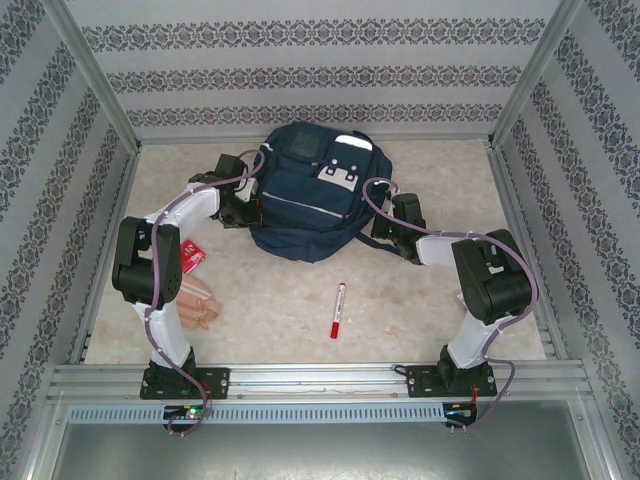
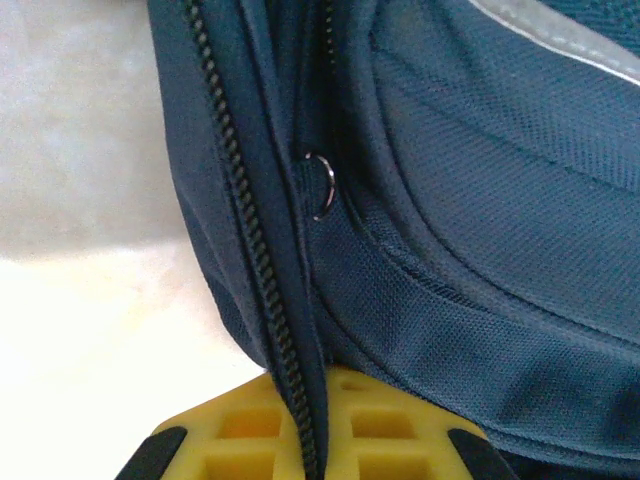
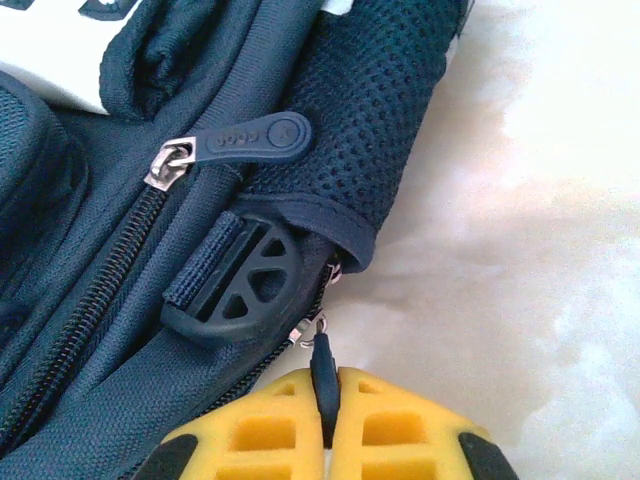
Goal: Pack books, pencil case, and school supplies into a backpack
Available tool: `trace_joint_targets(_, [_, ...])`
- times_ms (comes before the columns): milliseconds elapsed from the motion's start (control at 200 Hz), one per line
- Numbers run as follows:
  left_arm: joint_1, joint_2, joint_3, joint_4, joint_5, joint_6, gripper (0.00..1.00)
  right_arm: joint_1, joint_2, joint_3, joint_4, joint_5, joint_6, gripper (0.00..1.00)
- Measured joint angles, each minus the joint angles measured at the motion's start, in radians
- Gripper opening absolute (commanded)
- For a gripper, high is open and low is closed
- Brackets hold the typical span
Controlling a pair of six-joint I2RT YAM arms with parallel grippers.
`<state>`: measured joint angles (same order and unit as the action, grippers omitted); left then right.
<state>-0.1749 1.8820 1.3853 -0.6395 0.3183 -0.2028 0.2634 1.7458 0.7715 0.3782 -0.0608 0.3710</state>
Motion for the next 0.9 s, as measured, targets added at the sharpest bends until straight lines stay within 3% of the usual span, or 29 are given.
trace_joint_targets(25, [0.0, 0.0, 0.001, -0.001, -0.001, 0.01, 0.5, -0.002, 0.0, 0.0, 0.0, -0.009, -0.002, 0.0])
trace_joint_targets(75, [0.002, -0.002, 0.001, -0.006, 0.003, 0.027, 0.6, -0.006, 0.0, 0.0, -0.002, -0.032, -0.004, 0.0])
trace_joint_targets(225, [0.005, -0.048, 0.004, -0.02, 0.04, 0.045, 0.67, 0.018, -0.038, -0.002, -0.022, -0.068, -0.016, 0.0])
trace_joint_targets(365, [-0.016, -0.201, 0.011, -0.035, 0.059, 0.093, 0.73, 0.1, -0.077, -0.002, -0.039, -0.1, -0.045, 0.0])
trace_joint_targets(490, [-0.175, -0.355, -0.047, 0.039, 0.033, 0.207, 0.85, 0.146, -0.078, -0.002, -0.064, -0.167, -0.061, 0.0])
trace_joint_targets(640, [-0.386, -0.377, -0.194, 0.201, 0.021, 0.357, 0.82, 0.154, -0.078, -0.002, -0.064, -0.256, -0.065, 0.0])
trace_joint_targets(899, [-0.392, -0.162, -0.216, 0.244, -0.103, 0.492, 0.66, 0.172, -0.078, -0.002, -0.064, -0.332, -0.064, 0.0])
